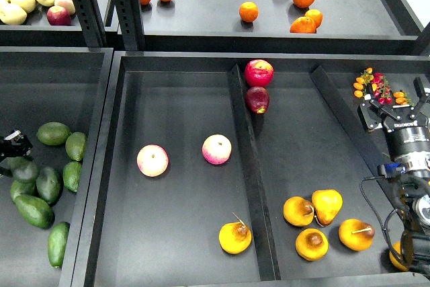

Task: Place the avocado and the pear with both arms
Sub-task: 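Lift the avocado and release it among the other avocados, then move the right gripper toward the yellow pear in the middle compartment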

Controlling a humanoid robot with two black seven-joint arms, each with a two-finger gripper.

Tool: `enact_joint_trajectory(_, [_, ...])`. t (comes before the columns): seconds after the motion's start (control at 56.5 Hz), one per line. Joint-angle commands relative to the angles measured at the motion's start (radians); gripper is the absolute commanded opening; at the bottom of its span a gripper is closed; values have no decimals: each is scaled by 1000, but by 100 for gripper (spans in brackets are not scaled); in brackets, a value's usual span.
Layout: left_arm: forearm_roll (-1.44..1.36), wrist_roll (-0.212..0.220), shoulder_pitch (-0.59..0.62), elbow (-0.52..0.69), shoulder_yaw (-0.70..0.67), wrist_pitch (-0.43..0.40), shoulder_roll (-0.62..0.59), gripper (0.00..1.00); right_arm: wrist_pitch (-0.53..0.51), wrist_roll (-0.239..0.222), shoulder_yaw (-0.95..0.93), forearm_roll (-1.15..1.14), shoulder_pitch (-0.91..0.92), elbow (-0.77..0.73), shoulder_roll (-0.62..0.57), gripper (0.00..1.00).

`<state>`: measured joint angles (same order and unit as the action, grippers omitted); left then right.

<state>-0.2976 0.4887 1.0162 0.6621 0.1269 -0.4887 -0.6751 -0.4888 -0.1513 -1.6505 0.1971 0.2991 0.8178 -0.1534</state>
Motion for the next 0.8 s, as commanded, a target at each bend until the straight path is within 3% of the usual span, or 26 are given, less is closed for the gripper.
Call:
enact_joint_trajectory(0.0, [-11,0,-2,1,2,0,0,75,0,-1,1,-1,0,0,2,100])
enact_joint_trajectory(0.142, [-11,0,-8,1,2,0,0,88,0,-2,5,-1,3,0,2,100])
enact_joint_trajectory(0.301, [-11,0,-10,1,2,0,0,96,0,2,8,-1,12,0,11,100])
enact_joint_trajectory(0.531, [-11,0,-8,1,2,0,3,97,0,13,6,1,23,14,25,100])
enact_joint_trajectory(0.779, [-11,0,-18,2,0,0,12,97,0,-5,32,2,35,47,26,100])
